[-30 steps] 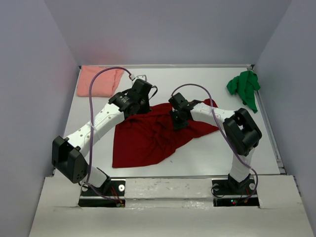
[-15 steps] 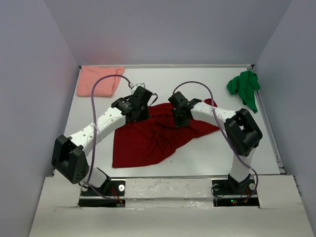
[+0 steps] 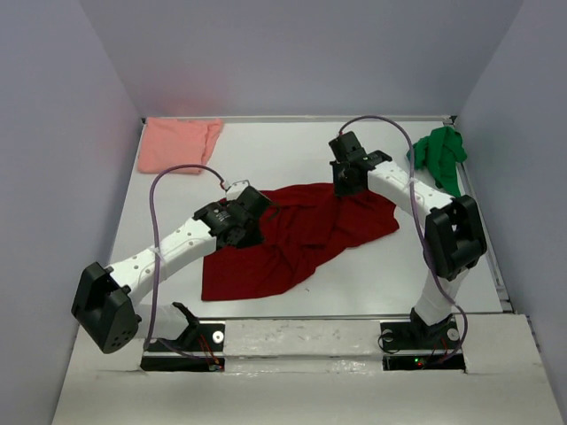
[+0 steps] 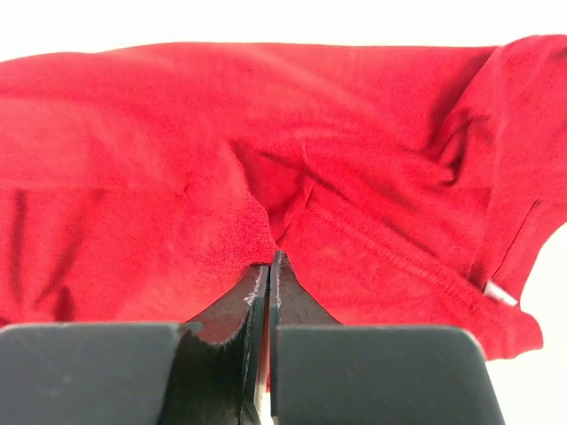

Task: Fold and stack the t-shirts
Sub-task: Flatten the tshirt out

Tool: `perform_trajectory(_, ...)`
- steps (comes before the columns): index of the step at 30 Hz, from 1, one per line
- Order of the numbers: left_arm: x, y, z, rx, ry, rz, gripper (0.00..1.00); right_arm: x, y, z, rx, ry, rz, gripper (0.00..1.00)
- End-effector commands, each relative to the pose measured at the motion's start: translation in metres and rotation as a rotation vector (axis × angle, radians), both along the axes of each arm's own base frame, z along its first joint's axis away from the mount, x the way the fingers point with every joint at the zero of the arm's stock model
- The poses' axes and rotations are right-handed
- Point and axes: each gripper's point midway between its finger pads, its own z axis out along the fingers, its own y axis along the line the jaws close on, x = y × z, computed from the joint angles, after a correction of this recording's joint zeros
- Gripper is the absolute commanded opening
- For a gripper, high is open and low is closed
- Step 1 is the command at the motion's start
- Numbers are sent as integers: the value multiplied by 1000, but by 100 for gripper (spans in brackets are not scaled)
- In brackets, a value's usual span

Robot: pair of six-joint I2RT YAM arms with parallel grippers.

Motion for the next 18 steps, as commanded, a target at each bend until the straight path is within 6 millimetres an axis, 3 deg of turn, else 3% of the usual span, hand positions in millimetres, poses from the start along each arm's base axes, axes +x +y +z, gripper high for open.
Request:
perform_trajectory(1,-35,8,-15,73,96,39,36,19,6,42,47,-86,38,0)
perform_trajectory(6,-58,22,-31,135,165,122,40,24,0,63,71,-120,39,0)
perform_trajectory(11,-68,39,-43,221,214,181,38,24,-13,67,69,-120,39,0)
perform_trajectory(12,-76,49,-45,282,241,192,37,25,-19,68,66,-124,30,0)
perform_trajectory(14,-87,50,-46,302,257,175,33,27,-25,73,57,-133,22,0)
perform_trajectory(18,-115,58,-54,351,334,167,32,28,-21,89,74,-148,35,0)
